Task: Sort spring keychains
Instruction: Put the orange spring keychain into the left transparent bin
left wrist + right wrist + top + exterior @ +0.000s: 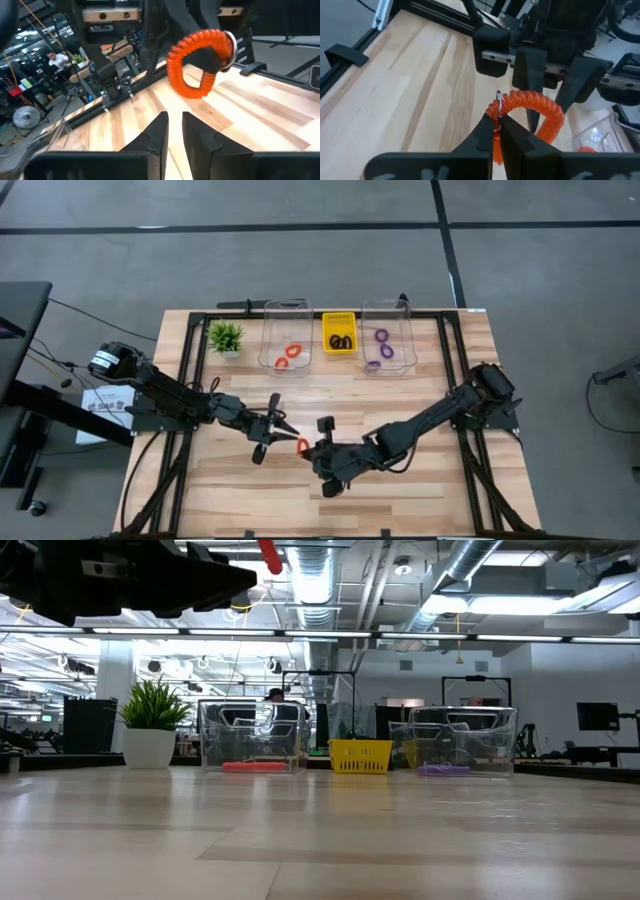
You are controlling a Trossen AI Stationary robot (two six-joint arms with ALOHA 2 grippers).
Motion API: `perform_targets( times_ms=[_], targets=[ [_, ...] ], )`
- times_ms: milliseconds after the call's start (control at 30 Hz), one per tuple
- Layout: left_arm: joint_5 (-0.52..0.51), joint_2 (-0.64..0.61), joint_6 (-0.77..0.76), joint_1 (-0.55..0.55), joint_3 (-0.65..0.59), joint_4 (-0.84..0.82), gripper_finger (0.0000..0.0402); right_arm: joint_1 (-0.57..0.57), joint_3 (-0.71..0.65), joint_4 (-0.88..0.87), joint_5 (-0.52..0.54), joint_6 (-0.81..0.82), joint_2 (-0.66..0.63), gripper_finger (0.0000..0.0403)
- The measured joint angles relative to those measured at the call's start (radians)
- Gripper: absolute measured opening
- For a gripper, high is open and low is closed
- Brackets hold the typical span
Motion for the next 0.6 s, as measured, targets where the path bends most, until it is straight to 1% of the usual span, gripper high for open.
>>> perform_targets(
  times_ms=[133,300,467,600],
  targets=[
    [0.011,0.0,-0.002,0.003,0.0,0.001,0.0053,-0.002,0.0,0.0,0.012,-0.001,0.0,0.0006],
    [0.116,0.0,-0.01,0.0,0.0,0.008,0.0053,-0.011,0.0,-0.006,0.042,0.003,0.0,0.0006],
    [0.121,0.0,-0.01,-0.003,0.0,0.012,0.0053,-0.011,0.0,-0.033,0.092,0.017,0.0,0.0006],
    [0.12,0.0,-0.015,-0.003,0.0,0.038,0.0053,-0.02,0.0,-0.037,0.088,0.026,0.0,0.0006]
  ],
)
